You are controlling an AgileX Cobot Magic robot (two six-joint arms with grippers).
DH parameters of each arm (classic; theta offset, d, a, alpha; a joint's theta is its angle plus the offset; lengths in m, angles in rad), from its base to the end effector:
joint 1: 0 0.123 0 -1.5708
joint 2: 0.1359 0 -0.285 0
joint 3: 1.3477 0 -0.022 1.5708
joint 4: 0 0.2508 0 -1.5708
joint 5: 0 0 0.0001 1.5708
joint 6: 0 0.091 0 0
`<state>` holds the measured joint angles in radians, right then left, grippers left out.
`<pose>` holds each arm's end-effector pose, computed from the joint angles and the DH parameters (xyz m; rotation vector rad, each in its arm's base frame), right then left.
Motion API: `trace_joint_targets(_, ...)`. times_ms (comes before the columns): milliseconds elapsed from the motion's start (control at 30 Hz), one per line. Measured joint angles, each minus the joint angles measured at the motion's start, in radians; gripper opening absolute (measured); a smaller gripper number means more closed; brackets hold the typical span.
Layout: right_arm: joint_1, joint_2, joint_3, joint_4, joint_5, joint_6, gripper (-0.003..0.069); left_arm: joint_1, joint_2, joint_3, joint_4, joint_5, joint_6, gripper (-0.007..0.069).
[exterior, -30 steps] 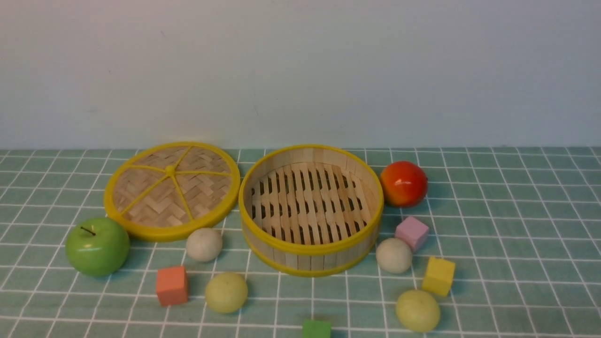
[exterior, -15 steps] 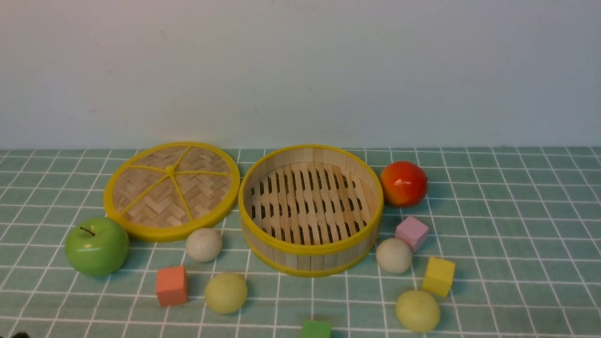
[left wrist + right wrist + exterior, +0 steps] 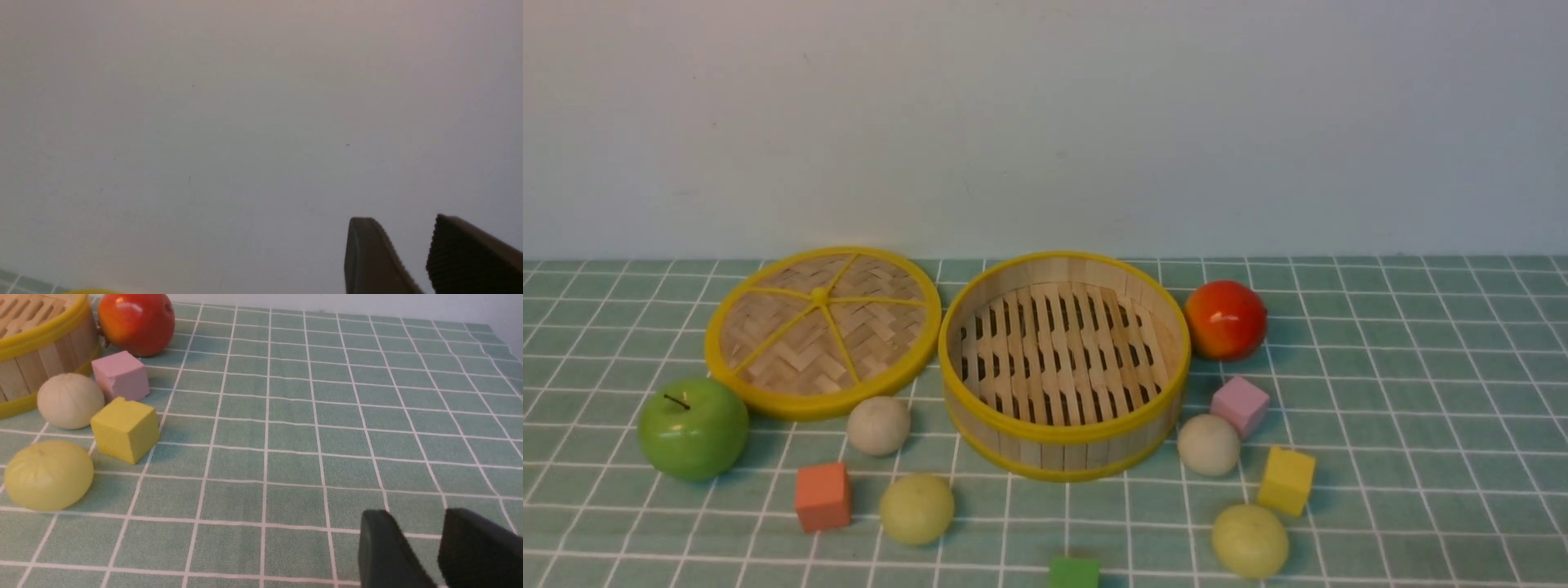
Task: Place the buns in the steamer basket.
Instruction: Use the left arm to grab a steamed stuffed bun
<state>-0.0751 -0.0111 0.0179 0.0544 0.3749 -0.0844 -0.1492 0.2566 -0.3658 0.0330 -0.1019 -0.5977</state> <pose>0.0525 -0.0021 0.1741 0.0248 1.8650 -0.0568 0.0646 -0.0100 0.3292 -0.2647 1.2697 -0.6156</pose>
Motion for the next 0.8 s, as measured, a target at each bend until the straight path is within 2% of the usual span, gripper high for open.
trace_joint_targets(33, 0.000, 0.000, 0.000, 0.000, 0.000, 0.000, 0.0240, 0.000, 0.011, -0.026, 0.000, 0.026, 0.000, 0.0238)
trace_joint_targets(200, 0.000, 0.000, 0.000, 0.000, 0.000, 0.000, 0.0240, 0.000, 0.315, -0.265, 0.026, 0.385, 0.053, 0.0238)
trace_joint_targets(300, 0.000, 0.000, 0.000, 0.000, 0.000, 0.000, 0.0240, 0.000, 0.468, -0.289, 0.077, 0.473, 0.095, 0.0238)
trace_joint_targets(433, 0.000, 0.000, 0.000, 0.000, 0.000, 0.000, 0.0240, 0.000, 0.619, -0.291, 0.081, 0.497, 0.098, 0.0238)
trace_joint_targets(600, 0.000, 0.000, 0.000, 0.000, 0.000, 0.000, 0.0240, 0.000, 0.781, -0.293, -0.001, 0.500, 0.104, 0.0238)
trace_joint_targets(667, 0.000, 0.000, 0.000, 0.000, 0.000, 0.000, 0.0240, -0.026, 0.872, -0.315, -0.068, 0.545, 0.153, 0.0238)
trace_joint_targets(800, 0.000, 0.000, 0.000, 0.000, 0.000, 0.000, 0.0240, -0.098, 0.962, -0.367, -0.105, 0.616, 0.259, 0.0238)
